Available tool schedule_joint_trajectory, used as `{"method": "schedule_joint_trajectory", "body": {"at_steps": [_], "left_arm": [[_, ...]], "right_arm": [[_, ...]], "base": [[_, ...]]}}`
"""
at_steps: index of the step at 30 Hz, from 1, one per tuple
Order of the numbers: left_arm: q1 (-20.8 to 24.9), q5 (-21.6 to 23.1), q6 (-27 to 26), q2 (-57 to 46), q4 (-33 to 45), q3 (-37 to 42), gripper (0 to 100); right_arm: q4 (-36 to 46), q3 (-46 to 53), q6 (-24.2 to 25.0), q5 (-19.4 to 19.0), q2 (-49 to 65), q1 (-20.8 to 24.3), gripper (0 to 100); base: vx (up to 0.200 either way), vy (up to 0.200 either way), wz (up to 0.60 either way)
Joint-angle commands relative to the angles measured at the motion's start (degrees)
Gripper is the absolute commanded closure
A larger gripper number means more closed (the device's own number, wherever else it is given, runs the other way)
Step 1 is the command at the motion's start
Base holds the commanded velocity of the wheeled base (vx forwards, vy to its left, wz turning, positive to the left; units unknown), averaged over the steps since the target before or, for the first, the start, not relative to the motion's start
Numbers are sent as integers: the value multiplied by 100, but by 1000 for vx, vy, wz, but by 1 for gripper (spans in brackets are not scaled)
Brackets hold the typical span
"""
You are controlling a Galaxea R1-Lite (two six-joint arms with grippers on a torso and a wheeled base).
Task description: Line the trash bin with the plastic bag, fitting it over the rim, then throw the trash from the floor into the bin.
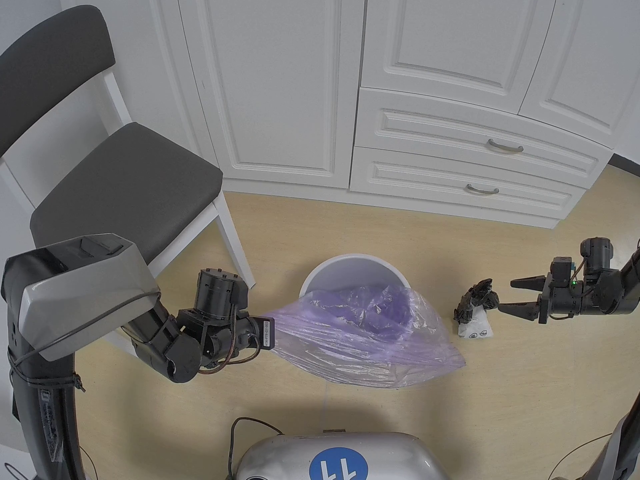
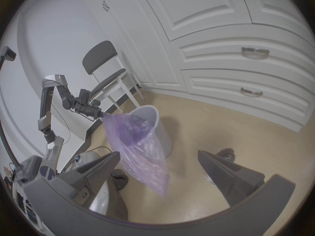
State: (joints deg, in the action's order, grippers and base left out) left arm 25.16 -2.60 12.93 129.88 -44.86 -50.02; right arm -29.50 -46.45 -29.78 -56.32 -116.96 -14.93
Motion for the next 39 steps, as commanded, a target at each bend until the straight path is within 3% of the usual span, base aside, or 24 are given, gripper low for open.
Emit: {"method": "schedule_joint_trajectory", "body": {"at_steps": [1,2,4,5,7,8,9,11,12,13,15,16,18,19,21,22,32,39], "left_arm": [[121,-13,16,-59,-40,-26,100],[121,-13,16,-59,-40,-26,100],[191,-215,201,-121,-84,-140,100],[191,-233,210,-138,-75,-166,100],[191,-250,201,-244,-67,-245,100],[191,-241,201,-261,-58,-263,100],[191,-241,201,-261,-67,-263,100],[182,-259,174,-244,-75,-272,100],[173,-276,148,-217,-84,-280,100],[173,-276,148,-209,-84,-280,100],[112,-347,69,-191,-84,-324,100],[112,-347,69,-191,-84,-324,100],[-11,-312,25,-200,-137,-333,100],[-20,-312,25,-200,-146,-333,100],[-108,-259,43,-173,-321,-333,100],[-126,-259,43,-138,-383,-333,0],[-275,14,34,-15,-585,-289,0],[-354,101,34,55,-585,-289,0]], "right_arm": [[-12,575,429,464,1202,834,0],[-12,575,429,464,1202,834,0],[-469,883,869,2345,1544,2240,0],[-592,883,965,2582,1544,2434,0],[-1348,698,1502,4050,1448,3515,0],[-1488,566,1581,4630,1342,3831,0],[-1524,523,1581,4823,1298,3937,0],[-1567,197,1414,6238,911,4605,0],[-1550,153,1291,6572,797,4763,0],[-1550,145,1264,6599,780,4772,0],[-1567,145,693,6968,481,4947,0],[-1567,145,693,6968,481,4947,0],[-1567,127,43,7302,410,5079,0],[-1567,127,16,7320,410,5088,0],[-1550,22,-362,7548,375,5378,0],[-1524,-5,-458,7592,358,5519,0],[-223,-717,-810,8708,-319,6442,0],[-65,-1314,-634,8946,-1066,6521,0]], "base": [[0,0,0],[0,0,0],[0,0,0],[0,0,0],[0,0,0],[0,0,0],[0,0,0],[0,0,0],[0,0,0],[0,0,0],[0,0,0],[0,0,0],[0,0,0],[0,0,0],[0,0,0],[0,0,0],[0,0,0],[0,0,0]]}}
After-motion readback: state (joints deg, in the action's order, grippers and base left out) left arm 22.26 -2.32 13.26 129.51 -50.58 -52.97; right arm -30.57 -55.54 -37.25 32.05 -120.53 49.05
